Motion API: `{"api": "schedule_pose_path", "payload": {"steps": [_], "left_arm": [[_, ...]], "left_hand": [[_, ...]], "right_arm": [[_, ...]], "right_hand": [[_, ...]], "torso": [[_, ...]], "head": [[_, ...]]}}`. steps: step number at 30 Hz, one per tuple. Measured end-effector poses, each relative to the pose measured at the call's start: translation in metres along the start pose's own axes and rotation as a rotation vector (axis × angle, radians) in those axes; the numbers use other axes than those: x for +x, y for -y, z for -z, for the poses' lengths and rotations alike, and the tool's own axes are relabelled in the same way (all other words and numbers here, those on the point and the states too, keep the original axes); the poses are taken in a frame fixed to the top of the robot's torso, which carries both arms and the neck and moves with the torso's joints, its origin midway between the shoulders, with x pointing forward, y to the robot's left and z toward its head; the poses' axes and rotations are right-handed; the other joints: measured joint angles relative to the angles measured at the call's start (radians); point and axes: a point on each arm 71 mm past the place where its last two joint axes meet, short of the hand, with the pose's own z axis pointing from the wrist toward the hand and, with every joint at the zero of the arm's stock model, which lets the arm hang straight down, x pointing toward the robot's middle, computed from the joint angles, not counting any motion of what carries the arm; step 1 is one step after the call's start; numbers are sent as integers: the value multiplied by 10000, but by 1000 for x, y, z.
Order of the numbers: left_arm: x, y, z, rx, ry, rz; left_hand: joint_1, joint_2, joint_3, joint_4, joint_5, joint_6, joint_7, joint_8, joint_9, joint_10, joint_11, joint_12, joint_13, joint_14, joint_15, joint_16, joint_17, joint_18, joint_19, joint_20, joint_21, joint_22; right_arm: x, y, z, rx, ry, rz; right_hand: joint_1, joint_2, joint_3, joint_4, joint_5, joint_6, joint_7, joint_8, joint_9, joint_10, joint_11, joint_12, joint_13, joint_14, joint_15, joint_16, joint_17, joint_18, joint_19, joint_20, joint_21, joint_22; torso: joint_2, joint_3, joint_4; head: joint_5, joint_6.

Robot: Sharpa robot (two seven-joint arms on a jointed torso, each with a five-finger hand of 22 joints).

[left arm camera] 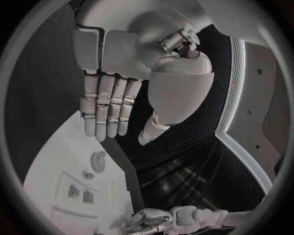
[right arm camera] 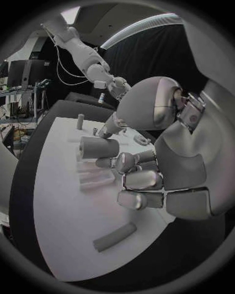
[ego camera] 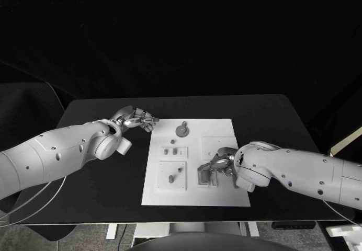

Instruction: Assemble the parts on the task board

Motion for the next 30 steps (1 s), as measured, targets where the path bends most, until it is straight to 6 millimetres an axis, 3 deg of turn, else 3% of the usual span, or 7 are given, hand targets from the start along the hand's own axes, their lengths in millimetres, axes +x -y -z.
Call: {"api": "schedule_pose_path", "payload": {"steps": [30], "left_arm": [[0, 0, 0, -33, -18, 3]], "left_hand": [[-5, 5, 0, 0, 0, 0, 0, 0, -2, 0, 0, -38, -3, 0, 0, 0, 0, 0, 0, 0, 0, -1]], "right_arm": [[1, -2, 1, -137, -62, 369]], "right_hand": [[-145, -146, 0, -1, 0, -3, 3, -120, -40, -74, 68, -19, -2, -93, 18, 0, 0, 0, -72, -5, 0, 7]], "torso": [[0, 4, -1]], "head": [[16, -65]]}}
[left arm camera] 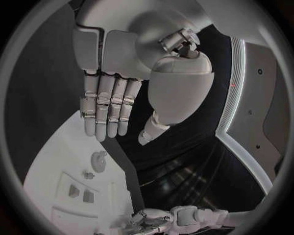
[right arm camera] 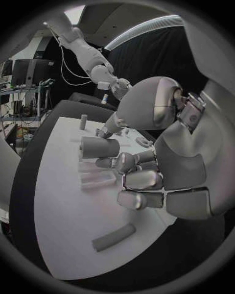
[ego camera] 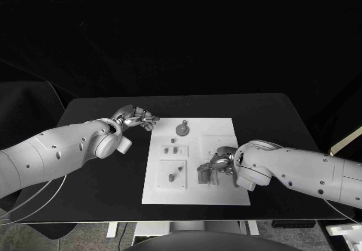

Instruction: Assemble the parts on the task board

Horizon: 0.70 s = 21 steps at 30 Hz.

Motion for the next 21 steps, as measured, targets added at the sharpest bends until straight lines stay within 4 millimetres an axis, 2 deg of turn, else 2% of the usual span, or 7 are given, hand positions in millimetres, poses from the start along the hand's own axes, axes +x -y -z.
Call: {"api": "schedule_pose_path", "payload": {"steps": [21], "left_arm": [[0, 0, 0, -16, -1, -1]], "left_hand": [[0, 0, 0, 0, 0, 0, 0, 0, -1, 0, 0, 0, -1, 0, 0, 0, -5, 0, 0, 0, 0, -1]], "right_arm": [[0, -1, 0, -64, 33, 146]], "right_hand": [[-291, -292, -277, -35, 0, -23, 23, -58, -1, -177, 38, -18, -1, -137, 2, 0, 36, -1, -115, -3, 0, 9]], "torso": [[-1, 0, -1]], "head": [[5, -42]]}}
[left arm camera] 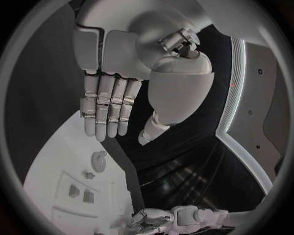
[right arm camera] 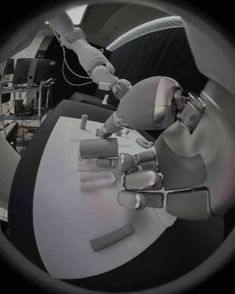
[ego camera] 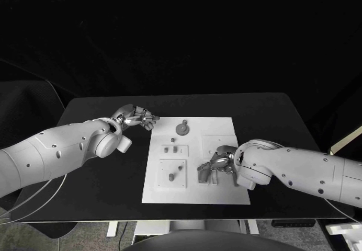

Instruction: Assemble the parts on the task board

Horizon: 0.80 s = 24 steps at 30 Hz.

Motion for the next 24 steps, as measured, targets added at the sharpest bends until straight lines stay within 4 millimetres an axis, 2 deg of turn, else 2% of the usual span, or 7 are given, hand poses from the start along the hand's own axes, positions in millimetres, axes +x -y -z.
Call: {"api": "schedule_pose_path", "payload": {"steps": [20, 24], "left_arm": [[0, 0, 0, -11, 2, -1], [0, 0, 0, -25, 0, -1]], "left_hand": [[0, 0, 0, 0, 0, 0, 0, 0, 0, 0, 0, 0, -1, 0, 0, -39, -8, -1, 0, 0, 0, 0], [0, 0, 0, 0, 0, 0, 0, 0, -1, 0, 0, 0, -1, 0, 0, -39, -8, 0, 0, 0, 0, 0]], "right_arm": [[0, -1, 0, -64, 75, 185], [-1, 0, 0, -65, 178, 189]], "right_hand": [[-132, 32, -31, -25, 0, -1, 1, -42, -2, -70, 0, 0, 13, -52, -19, 0, 17, -2, -29, 6, 0, 8], [82, 380, 87, -144, 0, -1, 2, 15, -2, -70, 0, 0, 63, -54, -18, 0, 76, -1, -82, -14, 0, 49]], "torso": [[0, -1, 2], [0, 0, 2]], "head": [[27, -35], [28, -44]]}}
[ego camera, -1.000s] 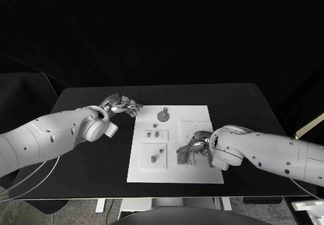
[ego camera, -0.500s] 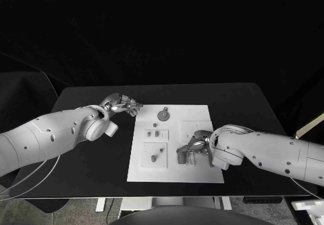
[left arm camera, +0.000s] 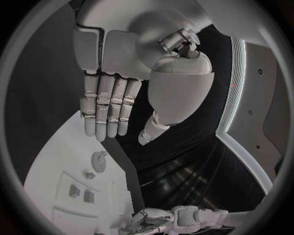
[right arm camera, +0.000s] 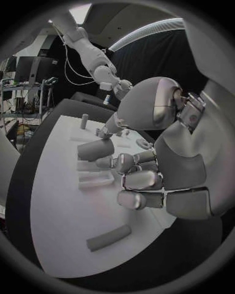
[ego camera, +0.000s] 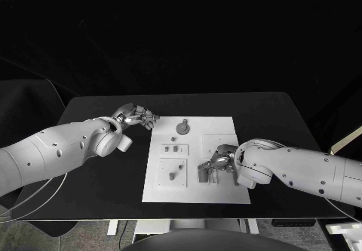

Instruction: Assemble the parts on the task board

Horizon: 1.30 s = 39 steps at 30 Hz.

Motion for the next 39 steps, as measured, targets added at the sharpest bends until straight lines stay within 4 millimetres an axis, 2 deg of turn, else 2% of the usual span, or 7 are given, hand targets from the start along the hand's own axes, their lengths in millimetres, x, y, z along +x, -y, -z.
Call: {"api": "schedule_pose_path", "payload": {"steps": [2, 9, 15, 18, 27, 34, 39], "left_arm": [[0, 0, 0, -5, -2, 0], [0, 0, 0, -17, -14, 2], [0, 0, 0, -40, -15, 2], [0, -1, 0, -57, -24, 4], [0, -1, 0, -120, -84, 16], [0, -1, 0, -160, -111, 20], [0, -2, 0, -189, -120, 22]], "left_hand": [[0, 0, 0, 0, 0, 0, 0, 0, 0, 0, 0, 0, 0, 0, 0, 0, 0, 0, 0, 0, 0, 0], [0, 0, 0, 0, 0, 0, 0, 0, 5, 0, 0, 0, 0, 0, 0, 0, 1, 0, 0, 0, 0, 0], [0, 0, 28, 27, 0, 0, 0, 0, 8, 0, 0, 0, 0, 0, 0, 0, 1, 1, 0, 0, 0, 0], [0, 0, 28, 28, 0, 0, 0, 0, 8, 0, 0, 0, 0, 0, 0, 0, 1, 0, 0, 0, 0, 0], [0, 0, 28, 27, 0, 0, 0, 0, 7, 0, 0, 0, 0, 0, 0, 0, -7, 0, 0, 0, 0, 0], [0, 0, 28, 27, 0, 0, 0, 0, 6, 0, 0, 0, -1, 0, 0, 0, -7, 0, 0, 0, 0, -1], [0, 0, 27, 28, 0, 0, 0, 0, 5, 0, 0, -41, -1, 0, 0, 0, -6, 0, 0, 0, 0, 0]], "right_arm": [[0, 0, 0, -5, 41, 8], [0, -2, -1, -31, 174, 139], [0, -3, -1, -61, 246, 192], [0, -4, -1, -122, 243, 215], [1, -5, -1, -260, 209, 228], [2, -7, -2, -274, 249, 399], [2, -9, -2, -234, 259, 575]], "right_hand": [[175, 175, 132, -75, 0, -9, 9, 71, 6, 0, 0, 11, 14, -1, 1, 0, 15, 0, -1, 1, 0, 10], [221, 223, 165, -105, 0, -10, 10, 79, 94, 0, 0, 39, 14, -1, 1, 0, 21, -1, -2, 2, 0, 13], [251, 829, 556, -71, -56, -5, 5, 142, 140, 55, -55, 80, 43, -8, 10, 0, 89, -2, 5, -5, 0, 78], [173, 908, 903, -146, -79, 72, -72, 205, 197, 55, -55, 80, 43, 0, 32, 0, 112, -79, 40, -40, 0, 115], [166, 916, 1072, -21, -37, 136, -136, 264, 244, 51, -52, 79, 52, -8, 43, 0, 154, -104, 40, -39, -1, 174], [347, 650, 1210, 118, -37, 69, -69, 232, 324, 51, -51, 78, 59, -6, 46, 0, 190, -110, 5, -46, 0, 244], [-221, 173, 1341, 184, 38, -11, 11, 155, 307, -1, 0, 78, 58, -62, 21, 0, 212, -111, -26, -20, 0, 244]], "torso": [[0, 0, 0], [0, -1, -2], [0, 0, 0], [0, -3, 0], [0, -5, 1], [0, -5, 0], [1, -5, 0]], "head": [[0, -4], [0, -12], [-12, -23], [-15, -30], [0, -40], [8, -47], [10, -58]]}}
